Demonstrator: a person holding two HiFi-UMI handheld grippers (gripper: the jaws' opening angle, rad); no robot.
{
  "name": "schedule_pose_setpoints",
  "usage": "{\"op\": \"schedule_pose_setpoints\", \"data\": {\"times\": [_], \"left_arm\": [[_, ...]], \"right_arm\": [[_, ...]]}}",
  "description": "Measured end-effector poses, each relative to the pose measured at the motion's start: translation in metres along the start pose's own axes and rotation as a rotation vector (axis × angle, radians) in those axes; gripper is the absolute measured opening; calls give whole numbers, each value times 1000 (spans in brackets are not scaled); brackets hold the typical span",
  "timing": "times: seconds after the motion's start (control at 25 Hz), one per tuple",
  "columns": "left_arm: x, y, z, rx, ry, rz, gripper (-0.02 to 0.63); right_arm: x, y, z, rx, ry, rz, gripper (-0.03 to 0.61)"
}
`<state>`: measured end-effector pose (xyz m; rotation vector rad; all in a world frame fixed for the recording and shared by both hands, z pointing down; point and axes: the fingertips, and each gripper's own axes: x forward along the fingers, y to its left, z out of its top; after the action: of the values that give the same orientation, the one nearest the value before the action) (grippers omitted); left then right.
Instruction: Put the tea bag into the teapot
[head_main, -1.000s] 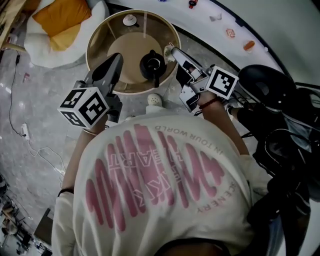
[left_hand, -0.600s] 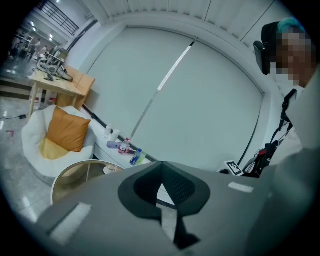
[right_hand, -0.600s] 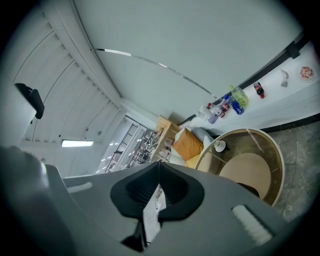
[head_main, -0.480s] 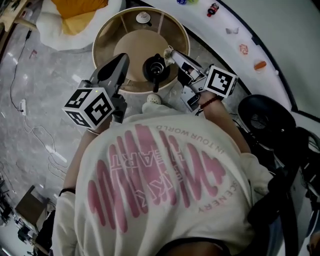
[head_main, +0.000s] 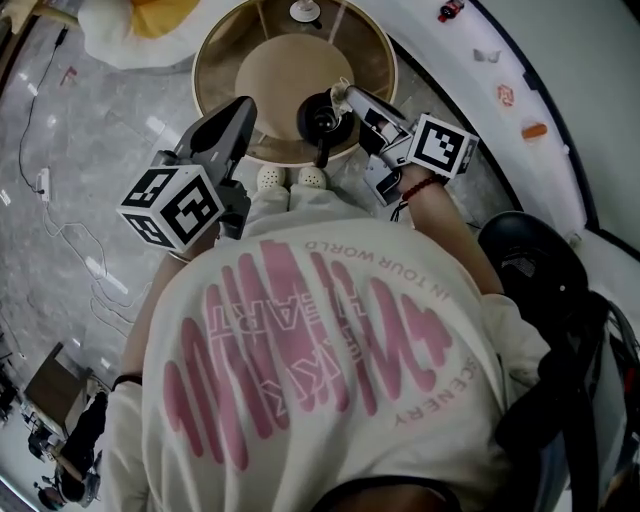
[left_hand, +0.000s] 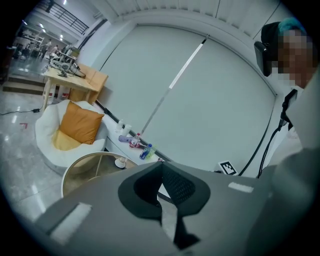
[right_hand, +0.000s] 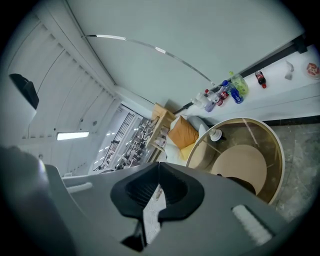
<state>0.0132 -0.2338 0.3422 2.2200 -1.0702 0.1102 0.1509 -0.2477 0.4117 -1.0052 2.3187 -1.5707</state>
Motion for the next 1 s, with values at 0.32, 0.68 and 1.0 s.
{"op": "schedule_pose_setpoints", "data": {"times": [0.32, 0.68, 1.0], "left_arm": [[-4, 15, 10, -4, 7, 9, 18], [-4, 29, 14, 5, 28, 15, 18], [-5, 39, 13, -14, 32, 35, 18]], "right_arm": [[4, -45, -5, -96, -15, -197, 9], [14, -86, -28, -223, 61, -350, 9], [28, -107, -62, -280, 226, -399, 9]]}}
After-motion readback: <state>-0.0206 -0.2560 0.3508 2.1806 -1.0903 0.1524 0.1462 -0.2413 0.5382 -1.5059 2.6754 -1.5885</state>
